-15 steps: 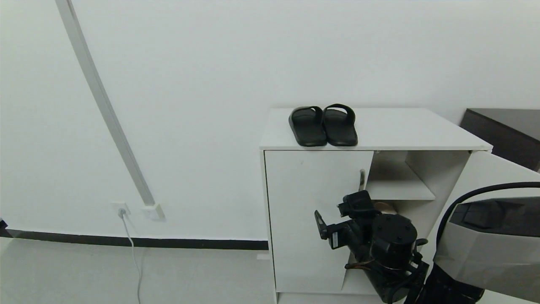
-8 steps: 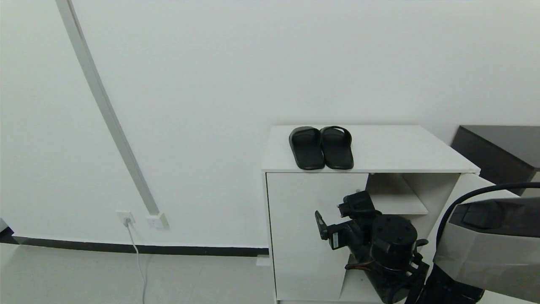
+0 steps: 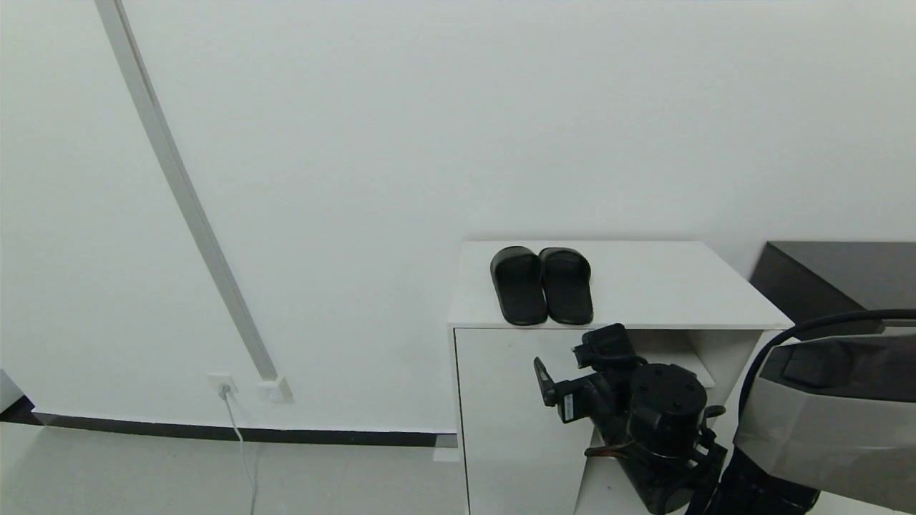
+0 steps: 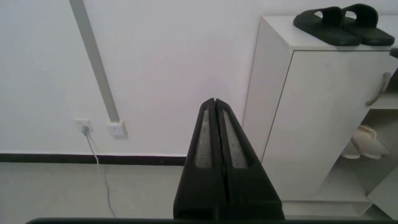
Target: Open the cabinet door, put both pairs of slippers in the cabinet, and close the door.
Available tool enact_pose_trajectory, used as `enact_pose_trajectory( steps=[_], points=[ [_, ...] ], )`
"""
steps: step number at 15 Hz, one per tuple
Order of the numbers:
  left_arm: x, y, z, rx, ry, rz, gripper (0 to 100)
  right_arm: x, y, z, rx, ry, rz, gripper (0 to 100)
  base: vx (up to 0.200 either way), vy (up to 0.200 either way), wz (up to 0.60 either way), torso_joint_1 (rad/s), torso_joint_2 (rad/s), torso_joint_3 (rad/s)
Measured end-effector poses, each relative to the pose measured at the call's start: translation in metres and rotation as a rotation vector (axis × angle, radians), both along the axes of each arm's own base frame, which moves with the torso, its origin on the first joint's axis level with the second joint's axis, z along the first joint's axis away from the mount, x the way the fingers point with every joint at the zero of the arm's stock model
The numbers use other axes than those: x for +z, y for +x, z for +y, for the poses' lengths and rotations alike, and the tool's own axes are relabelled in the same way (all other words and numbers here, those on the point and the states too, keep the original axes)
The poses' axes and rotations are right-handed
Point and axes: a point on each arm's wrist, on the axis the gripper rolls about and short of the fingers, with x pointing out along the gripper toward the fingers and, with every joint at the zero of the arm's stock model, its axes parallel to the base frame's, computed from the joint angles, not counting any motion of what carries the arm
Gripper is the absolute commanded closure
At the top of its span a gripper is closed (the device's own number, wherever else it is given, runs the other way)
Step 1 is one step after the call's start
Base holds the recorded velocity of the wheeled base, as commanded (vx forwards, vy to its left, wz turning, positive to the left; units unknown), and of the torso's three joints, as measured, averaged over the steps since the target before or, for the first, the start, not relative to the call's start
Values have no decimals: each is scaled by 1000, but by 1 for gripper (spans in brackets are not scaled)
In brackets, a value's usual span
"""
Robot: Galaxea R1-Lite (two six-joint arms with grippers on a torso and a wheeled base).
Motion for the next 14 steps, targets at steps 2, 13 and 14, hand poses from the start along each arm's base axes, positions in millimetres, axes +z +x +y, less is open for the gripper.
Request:
enact_pose_trajectory(
  steps=[2, 13, 14],
  points=[
    [0, 0, 0, 0, -1, 0, 100, 0, 0, 0, -1, 1, 1, 0, 0, 0, 0, 181, -412, -220],
    [0, 0, 0, 0, -1, 0, 100, 0, 6, -4, 7, -39, 27, 0, 0, 0, 0, 64, -138, -72],
    [0, 0, 0, 0, 0, 0, 100, 2, 10, -3, 0, -49, 59, 0, 0, 0, 0, 0, 0, 0]
  ],
)
